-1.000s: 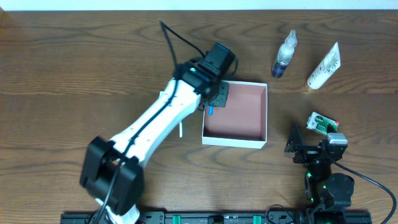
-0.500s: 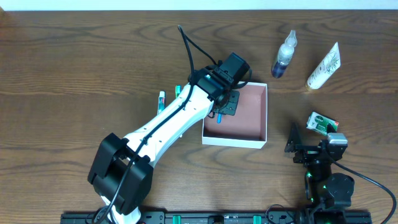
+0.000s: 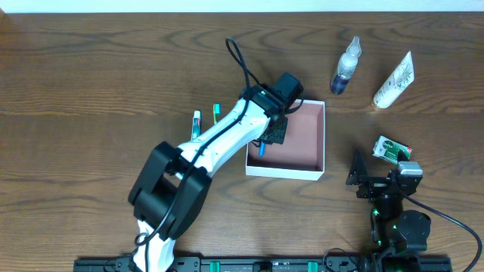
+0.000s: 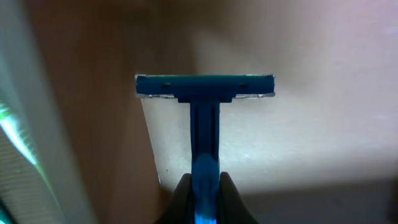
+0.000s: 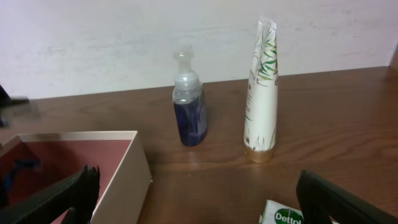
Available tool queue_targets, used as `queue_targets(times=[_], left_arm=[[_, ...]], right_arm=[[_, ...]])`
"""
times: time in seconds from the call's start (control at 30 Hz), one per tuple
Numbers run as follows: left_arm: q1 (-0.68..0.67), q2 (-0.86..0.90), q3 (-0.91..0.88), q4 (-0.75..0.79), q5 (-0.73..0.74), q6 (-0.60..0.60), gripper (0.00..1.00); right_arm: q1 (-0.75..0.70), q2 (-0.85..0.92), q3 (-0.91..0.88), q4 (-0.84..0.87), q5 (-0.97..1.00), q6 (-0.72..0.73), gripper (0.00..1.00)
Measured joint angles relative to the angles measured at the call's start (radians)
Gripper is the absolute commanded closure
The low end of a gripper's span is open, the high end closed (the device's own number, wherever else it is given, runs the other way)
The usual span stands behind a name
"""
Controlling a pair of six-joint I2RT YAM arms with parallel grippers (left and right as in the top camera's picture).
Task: Pack container
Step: 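Lower the razor into the box and open the left gripper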
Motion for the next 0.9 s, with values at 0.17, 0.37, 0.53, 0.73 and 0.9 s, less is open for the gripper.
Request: queue_targets(times=[0.17, 0.37, 0.53, 0.73, 0.9], left_arm=[[0.0, 0.03, -0.003, 0.006, 0.0, -0.003, 0.94], [0.0, 0.029, -0.003, 0.01, 0.0, -0.003, 0.94], [0.0, 0.03, -0.003, 0.01, -0.006, -0.003, 0.94], [0.0, 0.03, -0.003, 0.01, -0.008, -0.003, 0.93], [0.0, 0.03, -0.003, 0.01, -0.011, -0.003, 0.92]], right_arm=[[0.0, 0.0, 0.0, 0.0, 0.0, 0.0, 0.01], [0.0, 0.0, 0.0, 0.0, 0.0, 0.0, 0.01], [0.0, 0.0, 0.0, 0.0, 0.0, 0.0, 0.01], [0.0, 0.0, 0.0, 0.0, 0.0, 0.0, 0.01], [0.0, 0.0, 0.0, 0.0, 0.0, 0.0, 0.01]])
